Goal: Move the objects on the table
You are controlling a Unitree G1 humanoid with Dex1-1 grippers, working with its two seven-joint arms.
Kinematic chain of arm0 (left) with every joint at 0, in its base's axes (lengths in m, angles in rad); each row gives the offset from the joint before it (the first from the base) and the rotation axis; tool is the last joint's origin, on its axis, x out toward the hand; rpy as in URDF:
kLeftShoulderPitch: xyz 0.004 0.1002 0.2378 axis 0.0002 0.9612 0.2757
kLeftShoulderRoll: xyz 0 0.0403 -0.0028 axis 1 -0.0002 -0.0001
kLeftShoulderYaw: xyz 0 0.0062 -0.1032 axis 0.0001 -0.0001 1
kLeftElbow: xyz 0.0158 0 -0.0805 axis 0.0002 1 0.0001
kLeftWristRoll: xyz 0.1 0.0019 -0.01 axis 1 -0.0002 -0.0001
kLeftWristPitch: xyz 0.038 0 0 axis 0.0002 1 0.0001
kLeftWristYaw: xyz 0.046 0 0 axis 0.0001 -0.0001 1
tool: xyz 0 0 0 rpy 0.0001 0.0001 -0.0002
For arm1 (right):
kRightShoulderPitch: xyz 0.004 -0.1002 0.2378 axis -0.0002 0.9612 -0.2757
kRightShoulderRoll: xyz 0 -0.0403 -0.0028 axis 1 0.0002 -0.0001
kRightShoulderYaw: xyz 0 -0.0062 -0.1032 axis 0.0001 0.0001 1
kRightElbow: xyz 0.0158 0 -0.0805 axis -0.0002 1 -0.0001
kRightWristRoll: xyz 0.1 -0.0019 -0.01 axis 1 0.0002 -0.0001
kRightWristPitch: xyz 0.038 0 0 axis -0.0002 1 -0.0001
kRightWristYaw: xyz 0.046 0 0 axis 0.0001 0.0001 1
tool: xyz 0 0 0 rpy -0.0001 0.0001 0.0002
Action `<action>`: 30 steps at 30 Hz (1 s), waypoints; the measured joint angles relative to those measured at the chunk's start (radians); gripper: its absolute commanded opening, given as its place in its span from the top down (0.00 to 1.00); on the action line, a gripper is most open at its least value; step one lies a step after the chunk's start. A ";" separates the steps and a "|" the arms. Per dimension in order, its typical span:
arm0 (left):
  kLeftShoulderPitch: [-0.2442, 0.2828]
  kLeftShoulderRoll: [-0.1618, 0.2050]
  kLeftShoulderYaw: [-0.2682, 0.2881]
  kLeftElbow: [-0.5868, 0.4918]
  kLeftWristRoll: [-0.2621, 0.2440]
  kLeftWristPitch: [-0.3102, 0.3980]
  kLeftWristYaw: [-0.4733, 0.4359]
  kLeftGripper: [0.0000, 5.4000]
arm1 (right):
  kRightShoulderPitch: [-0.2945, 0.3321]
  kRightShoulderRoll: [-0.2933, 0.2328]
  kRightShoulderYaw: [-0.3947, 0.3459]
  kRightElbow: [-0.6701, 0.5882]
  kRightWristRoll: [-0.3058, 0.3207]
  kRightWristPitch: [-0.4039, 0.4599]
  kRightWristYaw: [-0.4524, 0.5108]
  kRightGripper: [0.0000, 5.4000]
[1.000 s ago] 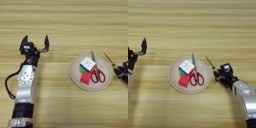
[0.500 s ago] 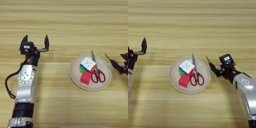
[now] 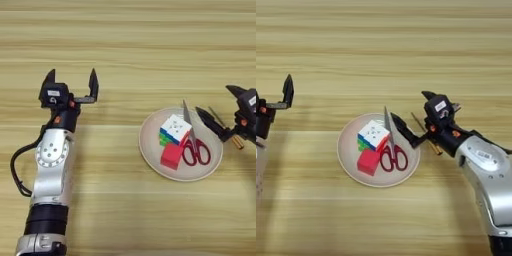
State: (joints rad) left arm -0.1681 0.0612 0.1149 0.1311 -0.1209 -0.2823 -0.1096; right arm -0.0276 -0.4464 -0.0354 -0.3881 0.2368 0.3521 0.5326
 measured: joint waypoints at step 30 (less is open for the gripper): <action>0.000 0.000 -0.003 0.013 0.054 -0.003 0.033 0.00 | -0.049 0.059 0.181 0.266 -0.032 -0.165 0.139 0.00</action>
State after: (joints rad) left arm -0.1680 0.0615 0.1123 0.1442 -0.0665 -0.2856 -0.0766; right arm -0.0763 -0.3876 0.1456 -0.1225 0.2048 0.1867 0.6720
